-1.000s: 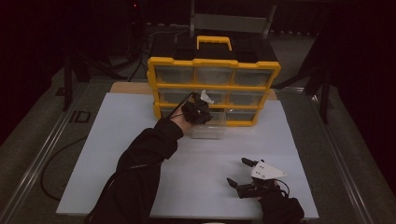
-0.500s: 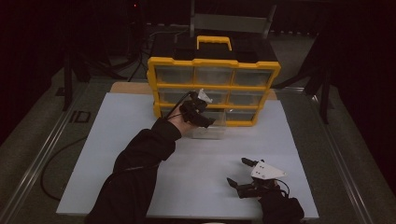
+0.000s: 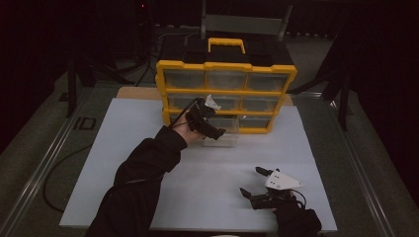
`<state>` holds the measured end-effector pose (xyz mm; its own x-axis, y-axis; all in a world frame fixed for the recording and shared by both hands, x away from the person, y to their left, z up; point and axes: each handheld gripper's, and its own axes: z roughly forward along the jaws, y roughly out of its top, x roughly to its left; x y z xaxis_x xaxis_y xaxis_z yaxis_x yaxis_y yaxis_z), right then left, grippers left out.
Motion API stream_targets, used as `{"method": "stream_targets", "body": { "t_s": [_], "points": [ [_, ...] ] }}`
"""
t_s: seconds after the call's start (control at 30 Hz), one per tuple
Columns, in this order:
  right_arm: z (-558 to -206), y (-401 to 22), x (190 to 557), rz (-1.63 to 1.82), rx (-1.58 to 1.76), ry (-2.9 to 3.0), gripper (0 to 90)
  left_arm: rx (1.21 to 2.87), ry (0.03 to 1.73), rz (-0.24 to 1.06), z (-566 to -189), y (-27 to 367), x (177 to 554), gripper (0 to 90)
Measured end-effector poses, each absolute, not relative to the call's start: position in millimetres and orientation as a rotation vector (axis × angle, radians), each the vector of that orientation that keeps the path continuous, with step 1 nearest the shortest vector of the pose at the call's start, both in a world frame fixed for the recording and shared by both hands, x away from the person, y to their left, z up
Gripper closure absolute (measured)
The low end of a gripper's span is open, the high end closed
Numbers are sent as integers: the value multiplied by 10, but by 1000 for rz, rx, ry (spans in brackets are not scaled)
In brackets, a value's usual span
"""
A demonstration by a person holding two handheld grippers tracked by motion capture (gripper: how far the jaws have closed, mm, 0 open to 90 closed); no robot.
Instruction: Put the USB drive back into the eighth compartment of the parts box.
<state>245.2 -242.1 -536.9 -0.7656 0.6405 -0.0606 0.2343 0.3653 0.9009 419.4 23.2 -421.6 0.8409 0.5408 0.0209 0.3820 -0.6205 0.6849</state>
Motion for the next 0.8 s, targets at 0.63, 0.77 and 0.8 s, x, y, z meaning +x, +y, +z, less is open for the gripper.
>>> {"method": "stream_targets", "body": {
  "t_s": [0.63, 0.77, 0.8],
  "points": [
    [-5369, -2419, 2457, 1369, 763, 2226, 87, 2290, 615, 264, -4230, 485, 4073, 2],
    [-5371, -2415, 2459, 1366, 767, 2229, 87, 2281, 609, 298, -4238, 546, 4053, 2],
    [-5369, -2416, 2458, 1368, 766, 2229, 87, 2271, 615, 308, -4237, 562, 4044, 2]
  ]
}}
